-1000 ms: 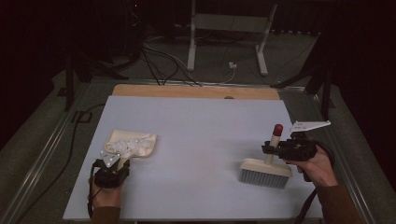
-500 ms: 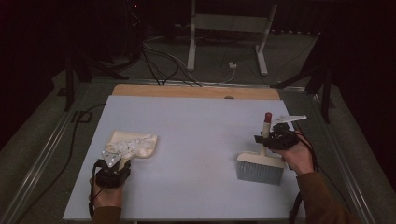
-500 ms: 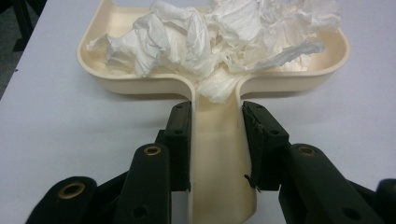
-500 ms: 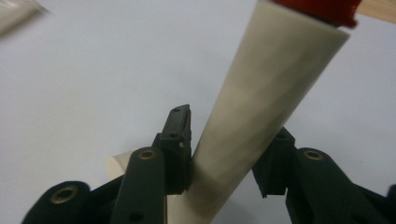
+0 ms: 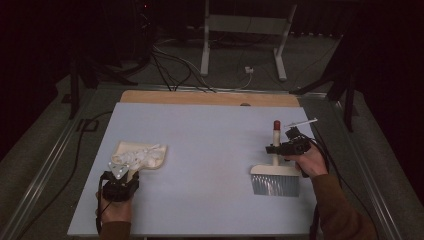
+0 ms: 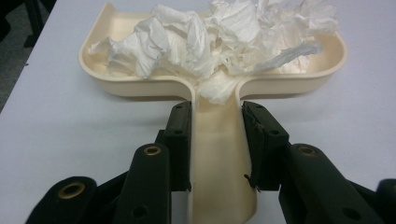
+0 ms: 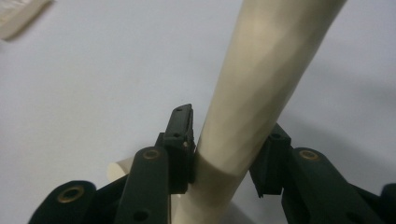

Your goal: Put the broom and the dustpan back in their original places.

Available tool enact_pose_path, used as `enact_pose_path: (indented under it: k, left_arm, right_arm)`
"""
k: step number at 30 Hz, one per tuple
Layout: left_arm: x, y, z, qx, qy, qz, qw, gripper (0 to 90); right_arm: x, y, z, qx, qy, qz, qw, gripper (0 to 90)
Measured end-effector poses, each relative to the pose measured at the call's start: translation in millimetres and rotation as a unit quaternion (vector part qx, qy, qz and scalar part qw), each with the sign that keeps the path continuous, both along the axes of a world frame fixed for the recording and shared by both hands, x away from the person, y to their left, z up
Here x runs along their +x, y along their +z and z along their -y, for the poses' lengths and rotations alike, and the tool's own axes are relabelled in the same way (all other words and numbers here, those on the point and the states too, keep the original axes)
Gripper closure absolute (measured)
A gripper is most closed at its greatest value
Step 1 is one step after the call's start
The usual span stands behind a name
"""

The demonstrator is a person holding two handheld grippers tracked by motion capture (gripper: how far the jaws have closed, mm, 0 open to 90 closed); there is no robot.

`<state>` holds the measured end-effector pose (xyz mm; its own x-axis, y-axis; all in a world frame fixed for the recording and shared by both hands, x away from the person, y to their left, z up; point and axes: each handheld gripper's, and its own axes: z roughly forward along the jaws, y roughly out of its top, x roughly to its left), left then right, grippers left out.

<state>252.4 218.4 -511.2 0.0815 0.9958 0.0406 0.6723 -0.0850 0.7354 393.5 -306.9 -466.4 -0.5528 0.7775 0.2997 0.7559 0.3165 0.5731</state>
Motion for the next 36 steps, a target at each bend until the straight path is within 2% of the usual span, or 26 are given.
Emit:
enact_pose_path:
  k: [3,5,9,12,15,20,23,26,29,31,33,36]
  left_arm:
    - [0.4,-1.1,0.1,0.002,0.006,0.001,1.0,66.3]
    - [1.1,-2.3,0.3,0.001,0.009,0.0,1.0,66.3]
    - [2.1,-3.5,2.4,0.004,0.012,0.003,0.9999,66.3]
    - [2.4,-4.4,3.3,0.005,0.013,0.003,0.9999,66.3]
    - [2.6,-5.3,4.0,0.004,0.015,0.003,0.9999,66.2]
    - [3.5,-7.2,5.1,0.001,0.019,0.001,0.9998,66.1]
    - [3.5,-8.3,4.4,-0.001,0.018,0.0,0.9998,65.8]
    - [3.2,-8.7,3.5,-0.007,0.019,0.001,0.9998,65.3]
    - [2.3,-7.3,2.7,-0.014,0.017,0.01,0.9997,60.4]
    - [1.1,-5.3,2.5,-0.02,0.017,0.018,0.9995,57.1]
    - [-0.1,-2.9,1.7,-0.025,0.016,0.026,0.9992,53.7]
    - [-1.9,1.6,-0.9,-0.038,0.013,0.041,0.9984,47.8]
  right_arm:
    - [2.8,-2.8,-0.3,0.002,0.001,-0.012,0.9999,64.4]
    - [4.7,-5.9,-1.4,-0.007,0.0,-0.017,0.9998,62.7]
    - [6.8,-18.8,-8.4,-0.073,-0.004,-0.017,0.9972,58.1]
    - [6.8,-25.9,-12.5,-0.094,-0.016,-0.015,0.9953,56.6]
    - [6.4,-30.2,-17.6,-0.126,-0.018,-0.009,0.9918,54.4]
    - [2.5,-29.9,-22.9,-0.16,-0.027,0.011,0.9867,47.6]
    - [0.1,-25.5,-22.1,-0.151,-0.04,0.021,0.9875,41.4]
    - [-5.7,-20.0,-22.4,-0.144,-0.057,0.047,0.9868,35.2]
    - [-12.1,-14.9,-23.6,-0.132,-0.076,0.077,0.9853,27.6]
    - [-16.2,-12.3,-25.6,-0.121,-0.085,0.088,0.9852,22.2]
    - [-21.3,-10.7,-27.7,-0.114,-0.093,0.106,0.9834,17.3]
    - [-29.4,-9.3,-29.6,-0.089,-0.108,0.123,0.9825,14.2]
